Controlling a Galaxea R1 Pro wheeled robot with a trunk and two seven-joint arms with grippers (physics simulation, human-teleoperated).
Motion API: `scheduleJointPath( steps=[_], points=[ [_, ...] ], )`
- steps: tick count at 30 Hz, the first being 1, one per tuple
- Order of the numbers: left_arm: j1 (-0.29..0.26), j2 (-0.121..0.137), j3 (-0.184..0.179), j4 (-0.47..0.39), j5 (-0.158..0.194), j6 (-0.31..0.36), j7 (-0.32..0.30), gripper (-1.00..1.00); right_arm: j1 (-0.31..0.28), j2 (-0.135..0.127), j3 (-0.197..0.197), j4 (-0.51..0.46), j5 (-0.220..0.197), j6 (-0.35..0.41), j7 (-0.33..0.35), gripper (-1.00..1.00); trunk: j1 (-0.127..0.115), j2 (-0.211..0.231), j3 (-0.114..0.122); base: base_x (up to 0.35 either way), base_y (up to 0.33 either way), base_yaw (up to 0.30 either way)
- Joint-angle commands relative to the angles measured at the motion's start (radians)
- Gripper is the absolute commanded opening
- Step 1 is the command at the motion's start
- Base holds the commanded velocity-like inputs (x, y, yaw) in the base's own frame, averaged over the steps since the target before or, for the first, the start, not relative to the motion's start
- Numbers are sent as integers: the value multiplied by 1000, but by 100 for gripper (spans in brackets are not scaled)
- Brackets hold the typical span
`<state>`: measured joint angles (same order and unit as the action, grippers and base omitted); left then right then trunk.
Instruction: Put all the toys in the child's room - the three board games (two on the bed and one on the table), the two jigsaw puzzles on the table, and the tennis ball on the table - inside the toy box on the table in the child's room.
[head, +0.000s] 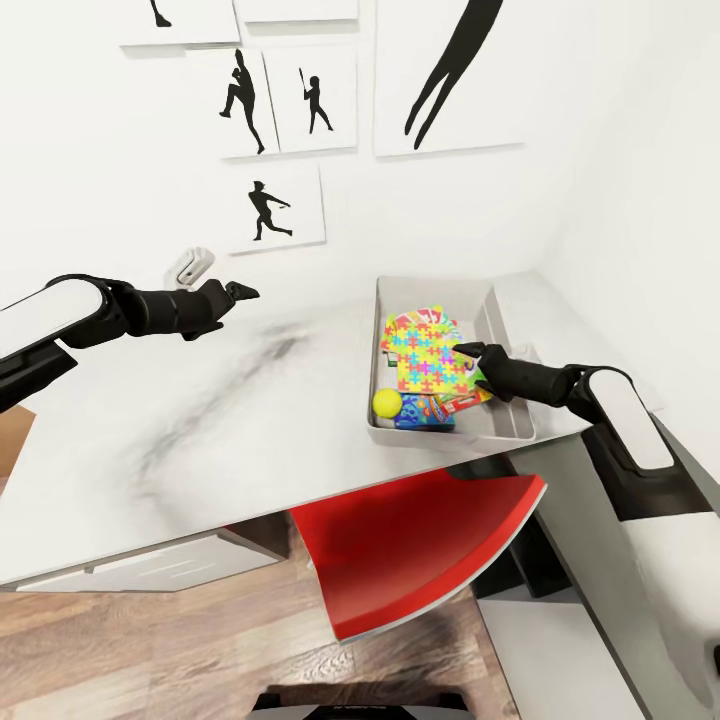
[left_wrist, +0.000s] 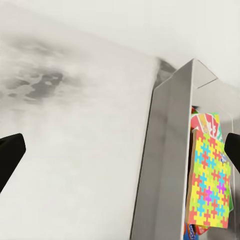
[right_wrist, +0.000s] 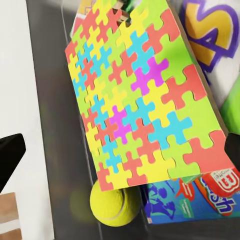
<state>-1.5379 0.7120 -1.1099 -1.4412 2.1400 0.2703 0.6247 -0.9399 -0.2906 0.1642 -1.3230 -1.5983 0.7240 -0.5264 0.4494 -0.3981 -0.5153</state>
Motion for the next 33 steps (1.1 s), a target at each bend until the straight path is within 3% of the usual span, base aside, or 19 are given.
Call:
scheduleJointPath(
  steps=[1,12,33],
  points=[
    [-2,0,-2,-1,5,0,4,100,-3,-1,1,-3,-10,-2,-11,100,1,-2,-2,0,0,0],
    [-2,0,-2,-1,5,0,3,100,-19,-5,0,-98,-11,1,-32,100,1,-2,-2,0,0,0],
    [-8,6,5,-6,10,-3,9,100,-29,-22,-9,-160,-17,5,-41,100,1,-2,-2,0,0,0]
  ],
)
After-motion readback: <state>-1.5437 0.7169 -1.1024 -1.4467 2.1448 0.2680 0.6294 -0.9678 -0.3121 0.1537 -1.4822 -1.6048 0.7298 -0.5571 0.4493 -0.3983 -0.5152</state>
